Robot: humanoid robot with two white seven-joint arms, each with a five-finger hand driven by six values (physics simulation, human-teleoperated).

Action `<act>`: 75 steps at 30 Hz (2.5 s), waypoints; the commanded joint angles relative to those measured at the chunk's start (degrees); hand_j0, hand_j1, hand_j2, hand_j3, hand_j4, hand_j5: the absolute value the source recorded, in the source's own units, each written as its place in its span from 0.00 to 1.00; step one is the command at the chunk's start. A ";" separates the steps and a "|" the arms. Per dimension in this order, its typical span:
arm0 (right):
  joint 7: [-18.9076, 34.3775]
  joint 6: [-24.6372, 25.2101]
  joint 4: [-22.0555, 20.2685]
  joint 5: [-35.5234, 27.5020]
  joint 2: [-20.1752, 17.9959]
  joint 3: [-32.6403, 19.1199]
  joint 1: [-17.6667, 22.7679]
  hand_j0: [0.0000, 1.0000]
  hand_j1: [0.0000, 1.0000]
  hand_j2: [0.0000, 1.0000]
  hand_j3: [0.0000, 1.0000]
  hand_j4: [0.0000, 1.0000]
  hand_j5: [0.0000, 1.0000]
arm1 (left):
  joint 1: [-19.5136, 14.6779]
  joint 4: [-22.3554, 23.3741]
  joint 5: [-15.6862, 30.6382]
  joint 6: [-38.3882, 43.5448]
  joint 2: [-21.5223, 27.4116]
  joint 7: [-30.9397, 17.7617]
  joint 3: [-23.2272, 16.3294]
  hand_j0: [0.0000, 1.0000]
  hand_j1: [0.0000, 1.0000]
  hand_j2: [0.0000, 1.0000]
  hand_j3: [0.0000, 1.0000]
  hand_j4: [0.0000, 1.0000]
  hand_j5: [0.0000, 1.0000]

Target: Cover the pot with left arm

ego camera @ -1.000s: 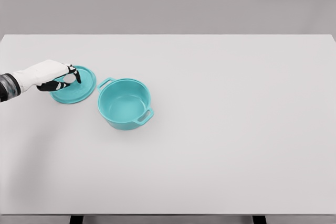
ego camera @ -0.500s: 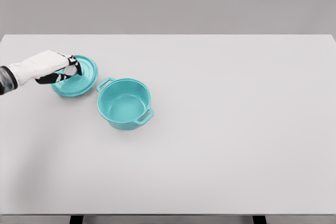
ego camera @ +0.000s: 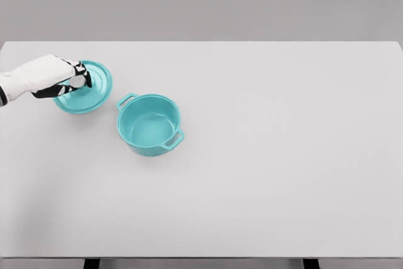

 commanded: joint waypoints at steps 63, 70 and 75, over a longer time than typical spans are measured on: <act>0.01 0.00 0.06 0.00 0.00 0.00 0.00 1.00 1.00 1.00 1.00 1.00 1.00 | 2.46 -18.97 4.30 0.14 -2.78 0.36 -9.88 0.42 0.42 0.42 0.42 0.42 0.42; 0.01 0.00 -0.02 0.00 0.00 0.00 -0.09 1.00 1.00 1.00 1.00 1.00 1.00 | 2.20 -18.44 4.30 0.14 -2.70 0.36 -9.79 0.43 0.43 0.43 0.43 0.43 0.43; 0.01 0.00 0.06 0.00 0.00 0.00 0.00 1.00 1.00 1.00 1.00 1.00 1.00 | 2.02 -18.00 4.21 0.14 -2.70 0.36 -9.88 0.44 0.44 0.44 0.44 0.44 0.44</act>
